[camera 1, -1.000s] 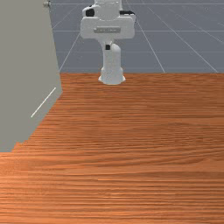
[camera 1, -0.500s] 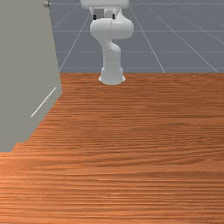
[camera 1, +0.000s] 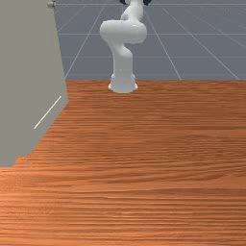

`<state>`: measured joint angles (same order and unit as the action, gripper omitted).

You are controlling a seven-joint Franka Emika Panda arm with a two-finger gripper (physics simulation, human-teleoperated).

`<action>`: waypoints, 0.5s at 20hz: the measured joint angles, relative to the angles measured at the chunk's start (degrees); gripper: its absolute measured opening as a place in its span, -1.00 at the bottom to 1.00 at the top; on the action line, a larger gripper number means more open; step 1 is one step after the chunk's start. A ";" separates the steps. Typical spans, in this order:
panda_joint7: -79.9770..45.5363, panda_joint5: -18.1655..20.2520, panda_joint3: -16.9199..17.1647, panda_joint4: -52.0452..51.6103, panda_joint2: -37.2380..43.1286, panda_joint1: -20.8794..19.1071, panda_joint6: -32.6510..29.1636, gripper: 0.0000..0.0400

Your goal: Open the cabinet door

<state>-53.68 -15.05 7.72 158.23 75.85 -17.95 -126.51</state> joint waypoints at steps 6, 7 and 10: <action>1.06 -5.42 5.95 0.06 2.69 -5.28 -13.09 1.00; 0.39 -5.66 6.46 0.52 2.47 -5.43 -16.64 1.00; -1.10 -6.61 7.29 2.71 0.59 -5.49 -27.20 1.00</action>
<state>-54.78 -21.65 15.01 160.94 76.44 -23.44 -153.71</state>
